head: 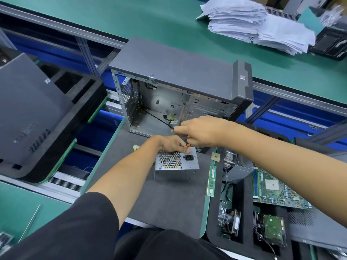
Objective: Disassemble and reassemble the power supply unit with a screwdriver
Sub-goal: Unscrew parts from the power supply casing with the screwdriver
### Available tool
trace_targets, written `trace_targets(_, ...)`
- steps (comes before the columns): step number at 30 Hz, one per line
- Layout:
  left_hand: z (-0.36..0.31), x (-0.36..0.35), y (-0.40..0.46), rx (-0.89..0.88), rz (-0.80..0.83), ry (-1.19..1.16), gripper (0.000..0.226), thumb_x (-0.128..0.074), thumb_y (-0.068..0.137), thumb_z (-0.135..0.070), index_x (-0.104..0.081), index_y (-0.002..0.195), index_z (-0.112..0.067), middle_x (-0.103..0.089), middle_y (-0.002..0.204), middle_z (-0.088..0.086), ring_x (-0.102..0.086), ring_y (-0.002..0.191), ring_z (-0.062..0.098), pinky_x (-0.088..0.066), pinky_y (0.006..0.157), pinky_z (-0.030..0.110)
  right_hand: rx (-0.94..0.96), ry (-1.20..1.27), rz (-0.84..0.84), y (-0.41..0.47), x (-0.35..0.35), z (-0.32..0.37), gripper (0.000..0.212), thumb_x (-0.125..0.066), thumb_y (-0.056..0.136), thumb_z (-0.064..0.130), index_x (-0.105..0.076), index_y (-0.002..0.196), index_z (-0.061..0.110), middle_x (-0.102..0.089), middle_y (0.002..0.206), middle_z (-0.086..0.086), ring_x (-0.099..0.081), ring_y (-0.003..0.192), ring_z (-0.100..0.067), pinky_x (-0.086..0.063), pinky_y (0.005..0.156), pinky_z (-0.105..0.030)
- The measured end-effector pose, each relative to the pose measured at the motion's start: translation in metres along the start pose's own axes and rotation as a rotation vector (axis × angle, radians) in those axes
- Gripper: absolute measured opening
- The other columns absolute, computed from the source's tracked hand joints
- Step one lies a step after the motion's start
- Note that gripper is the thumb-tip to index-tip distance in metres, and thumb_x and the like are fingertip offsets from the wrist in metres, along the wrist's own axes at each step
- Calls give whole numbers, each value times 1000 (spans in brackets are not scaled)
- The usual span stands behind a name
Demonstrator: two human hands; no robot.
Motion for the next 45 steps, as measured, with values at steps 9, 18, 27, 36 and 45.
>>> trace_targets(9, 7, -2, 1, 53, 25, 8, 35, -59, 99, -48, -58, 111, -15, -50, 114, -8, -43, 106, 6, -42, 90, 15, 32, 30, 73, -2, 2, 8, 5, -41, 91, 28, -42, 92, 23, -40, 83, 6, -41, 61, -17, -22, 49, -27)
trace_targets(18, 0, -1, -3, 75, 15, -41, 19, -63, 99, -43, -72, 82, -42, -58, 95, -11, -63, 70, -11, -48, 94, 18, -407, 158, 130, -8, -11, -17, 12, -49, 93, 22, -38, 94, 18, -53, 82, -8, -43, 58, -21, -34, 53, -35)
trace_targets(27, -6, 4, -6, 53, -38, 32, 39, -64, 98, -40, -67, 122, -9, -64, 114, -1, -55, 110, 16, -41, 104, 35, 240, -227, 260, -11, 1, 5, 26, -54, 98, 20, -45, 122, 25, -40, 96, 4, -45, 65, -27, -38, 55, -38)
trace_targets(36, 1, 1, 1, 150, 79, 58, 56, -62, 98, -49, -50, 139, -13, -49, 147, 4, -46, 127, 21, -37, 113, 38, 192, -6, 132, -8, 6, 15, 11, -55, 89, 16, -54, 100, 18, -58, 87, 1, -47, 66, -25, -25, 50, -29)
trace_targets(45, -2, -4, 2, 110, 42, -66, 65, -67, 93, -51, -56, 137, -4, -58, 132, 3, -52, 122, 20, -38, 116, 44, -298, 195, 78, -2, -7, -8, 16, -54, 90, 30, -40, 87, 24, -46, 69, 4, -45, 62, -22, -26, 49, -30)
Point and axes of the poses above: each hand's wrist, its own y-axis towards the middle knuckle, its own x-axis out of the back of the hand, z = x × y, the point moved 7 cm from there along y, towards the middle knuckle
